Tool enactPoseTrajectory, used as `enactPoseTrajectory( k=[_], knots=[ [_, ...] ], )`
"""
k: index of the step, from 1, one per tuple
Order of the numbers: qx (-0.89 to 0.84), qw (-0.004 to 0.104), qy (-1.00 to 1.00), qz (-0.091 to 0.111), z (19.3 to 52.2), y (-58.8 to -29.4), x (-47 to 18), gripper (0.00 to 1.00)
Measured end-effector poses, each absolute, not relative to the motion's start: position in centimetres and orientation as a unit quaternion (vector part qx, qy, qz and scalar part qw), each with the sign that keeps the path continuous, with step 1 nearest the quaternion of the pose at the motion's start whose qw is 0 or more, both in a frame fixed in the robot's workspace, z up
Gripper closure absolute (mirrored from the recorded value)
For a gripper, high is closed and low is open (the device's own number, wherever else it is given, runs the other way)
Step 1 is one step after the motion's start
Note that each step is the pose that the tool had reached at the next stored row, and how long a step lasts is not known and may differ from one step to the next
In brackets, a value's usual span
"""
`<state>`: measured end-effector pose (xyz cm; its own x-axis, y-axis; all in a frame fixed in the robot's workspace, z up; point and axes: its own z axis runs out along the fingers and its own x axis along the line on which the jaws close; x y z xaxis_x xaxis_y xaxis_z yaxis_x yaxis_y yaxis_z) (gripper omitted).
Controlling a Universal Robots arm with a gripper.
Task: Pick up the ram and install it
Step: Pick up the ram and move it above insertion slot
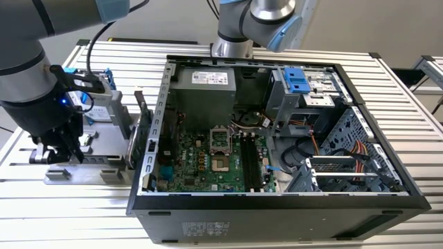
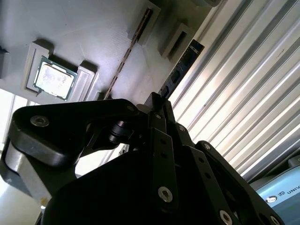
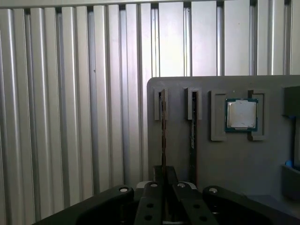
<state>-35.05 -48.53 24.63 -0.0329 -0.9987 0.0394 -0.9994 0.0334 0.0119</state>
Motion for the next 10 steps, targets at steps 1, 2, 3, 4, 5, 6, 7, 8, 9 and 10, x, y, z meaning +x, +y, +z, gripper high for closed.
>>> enactPoseTrajectory(
  k=[1, 2, 3, 4, 5, 6, 7, 8, 9, 10],
  knots=[
    [0.695, 0.018, -0.719, 0.009, 24.65, -48.53, -35.05, 1.00],
    [0.695, 0.018, -0.719, 0.009, 24.70, -48.53, -35.05, 1.00],
    [0.695, 0.018, -0.719, 0.009, 24.76, -48.52, -35.05, 1.00],
    [0.695, 0.018, -0.719, 0.009, 24.82, -48.52, -35.05, 1.00],
    [0.695, 0.018, -0.719, 0.009, 24.91, -48.53, -35.05, 1.00],
    [0.695, 0.018, -0.719, 0.009, 25.01, -48.53, -35.05, 1.00],
    [0.695, 0.018, -0.719, 0.009, 25.08, -48.52, -35.05, 1.00],
    [0.695, 0.018, -0.719, 0.009, 25.14, -48.52, -35.05, 1.00],
    [0.695, 0.018, -0.719, 0.009, 25.23, -48.52, -35.05, 1.00],
    [0.695, 0.018, -0.719, 0.009, 25.29, -48.52, -35.05, 1.00]
  ],
)
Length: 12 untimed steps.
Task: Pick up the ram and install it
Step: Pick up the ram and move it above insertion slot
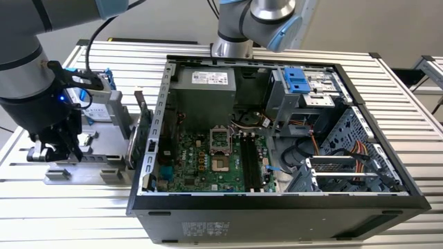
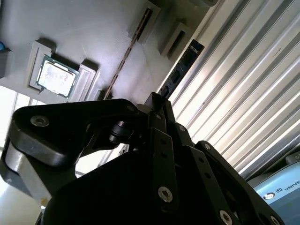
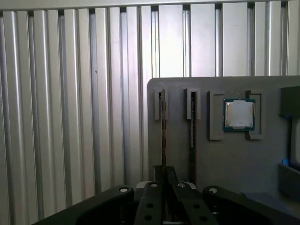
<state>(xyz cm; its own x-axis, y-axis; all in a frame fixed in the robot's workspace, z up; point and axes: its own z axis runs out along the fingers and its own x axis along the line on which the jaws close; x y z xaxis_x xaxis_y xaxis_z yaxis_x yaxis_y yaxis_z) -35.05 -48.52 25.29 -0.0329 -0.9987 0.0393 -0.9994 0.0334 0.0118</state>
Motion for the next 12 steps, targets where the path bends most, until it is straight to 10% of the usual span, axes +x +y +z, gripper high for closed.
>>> enactPoseTrajectory(
  k=[12],
  knots=[
    [0.695, 0.018, -0.719, 0.009, 25.77, -48.52, -35.04, 1.00]
  ],
)
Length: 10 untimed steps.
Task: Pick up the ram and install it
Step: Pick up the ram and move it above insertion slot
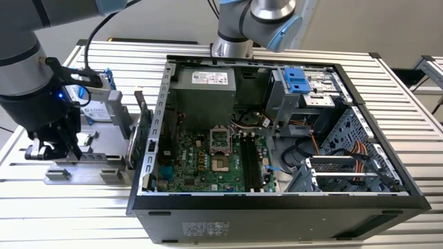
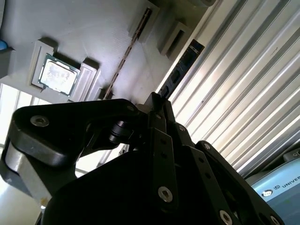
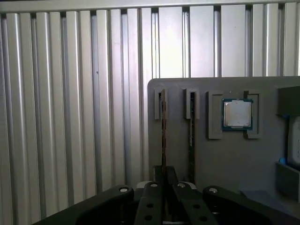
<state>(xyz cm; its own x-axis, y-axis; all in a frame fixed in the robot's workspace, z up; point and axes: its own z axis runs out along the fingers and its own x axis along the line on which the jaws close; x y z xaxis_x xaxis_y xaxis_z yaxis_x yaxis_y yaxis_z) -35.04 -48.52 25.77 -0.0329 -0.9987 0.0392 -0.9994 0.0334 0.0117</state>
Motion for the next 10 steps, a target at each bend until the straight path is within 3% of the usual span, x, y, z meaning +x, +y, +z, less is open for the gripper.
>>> enactPoseTrajectory(
  k=[10],
  knots=[
    [0.695, 0.018, -0.719, 0.009, 26.14, -48.52, -35.04, 1.00]
  ],
)
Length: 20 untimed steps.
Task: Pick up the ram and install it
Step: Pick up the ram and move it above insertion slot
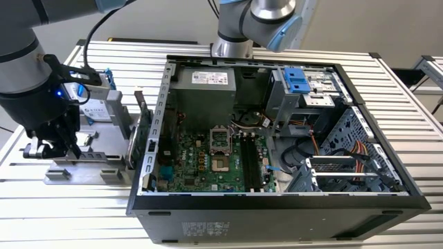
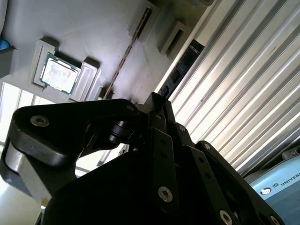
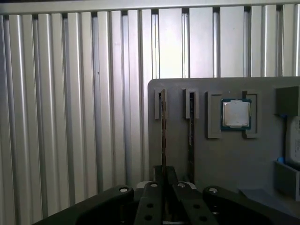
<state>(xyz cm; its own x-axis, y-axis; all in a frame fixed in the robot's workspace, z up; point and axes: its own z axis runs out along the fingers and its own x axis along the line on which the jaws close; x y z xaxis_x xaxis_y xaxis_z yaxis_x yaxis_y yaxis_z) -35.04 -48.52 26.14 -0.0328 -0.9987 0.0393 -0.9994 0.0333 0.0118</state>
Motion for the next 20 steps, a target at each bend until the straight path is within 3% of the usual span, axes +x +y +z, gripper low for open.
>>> enactPoseTrajectory(
  k=[20],
  knots=[
    [0.695, 0.018, -0.719, 0.009, 26.97, -48.52, -35.04, 1.00]
  ],
)
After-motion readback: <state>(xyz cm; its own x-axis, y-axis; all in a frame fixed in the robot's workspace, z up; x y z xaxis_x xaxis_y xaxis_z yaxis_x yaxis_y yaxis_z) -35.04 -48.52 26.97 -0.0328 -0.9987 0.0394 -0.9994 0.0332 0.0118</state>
